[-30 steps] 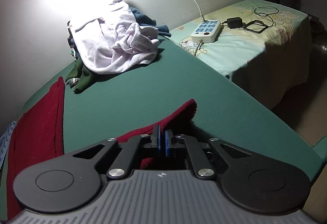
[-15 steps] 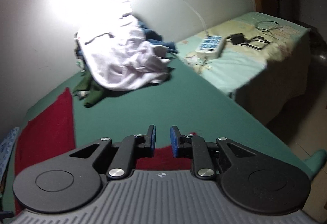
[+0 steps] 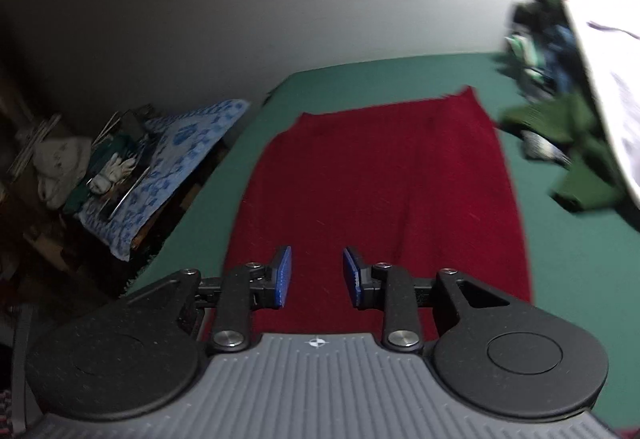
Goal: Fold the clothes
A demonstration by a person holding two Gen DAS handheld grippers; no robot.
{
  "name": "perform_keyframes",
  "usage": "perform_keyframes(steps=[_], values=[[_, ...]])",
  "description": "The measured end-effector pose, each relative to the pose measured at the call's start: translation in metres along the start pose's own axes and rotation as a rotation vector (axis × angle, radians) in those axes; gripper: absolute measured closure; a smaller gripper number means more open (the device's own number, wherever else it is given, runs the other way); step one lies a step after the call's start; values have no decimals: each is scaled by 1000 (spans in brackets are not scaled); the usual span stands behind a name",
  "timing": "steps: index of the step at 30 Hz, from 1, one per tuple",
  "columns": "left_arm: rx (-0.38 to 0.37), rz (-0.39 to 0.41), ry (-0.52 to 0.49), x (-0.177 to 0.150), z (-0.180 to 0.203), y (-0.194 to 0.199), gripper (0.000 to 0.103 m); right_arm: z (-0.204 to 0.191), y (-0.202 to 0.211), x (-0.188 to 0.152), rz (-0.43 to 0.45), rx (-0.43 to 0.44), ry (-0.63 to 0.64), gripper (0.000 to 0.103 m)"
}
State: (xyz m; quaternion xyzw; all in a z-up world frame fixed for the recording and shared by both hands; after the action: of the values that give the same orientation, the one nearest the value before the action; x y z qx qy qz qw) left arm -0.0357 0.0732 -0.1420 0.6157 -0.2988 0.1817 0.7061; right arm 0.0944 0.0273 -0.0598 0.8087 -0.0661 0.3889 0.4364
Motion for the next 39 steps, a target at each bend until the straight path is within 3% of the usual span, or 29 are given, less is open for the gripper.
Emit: perform_keyframes(steps=[4, 7, 15, 21, 23, 26, 33, 39], values=[[-15, 18, -7, -4, 2, 1, 22, -29, -44, 31, -32, 74, 108, 74], [-13, 22, -22, -5, 7, 1, 22, -42, -80, 52, -20, 75, 130, 75], [14, 27, 9, -6, 14, -1, 22, -71, -172, 87, -20, 39, 213, 80], [36, 23, 25, -6, 16, -1, 22, -76, -213, 84, -53, -55, 315, 80], [41, 21, 25, -6, 16, -1, 22, -72, -219, 80, -68, -60, 314, 83], [44, 20, 27, -6, 16, 0, 22, -64, -222, 77, -62, -65, 311, 97], [29, 15, -4, -2, 21, 1, 30, -31, -185, 96, 59, 34, 97, 98], [-4, 17, -37, 2, 26, 1, 32, 26, -163, 103, 104, 9, -104, 98]])
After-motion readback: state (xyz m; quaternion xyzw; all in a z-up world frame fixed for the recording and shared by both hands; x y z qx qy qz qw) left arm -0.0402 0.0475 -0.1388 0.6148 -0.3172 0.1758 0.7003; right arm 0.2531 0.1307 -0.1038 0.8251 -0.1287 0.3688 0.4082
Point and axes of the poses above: each gripper's, at about its wrist camera, not at the fingertips, and y roughly against the way its jaws point, z to its right, x to its top, the point moved 5 cm from there along -y, roughly the way its jaws point, and after that the axes turned 2 degrees about -x, right-handed, at the moved point
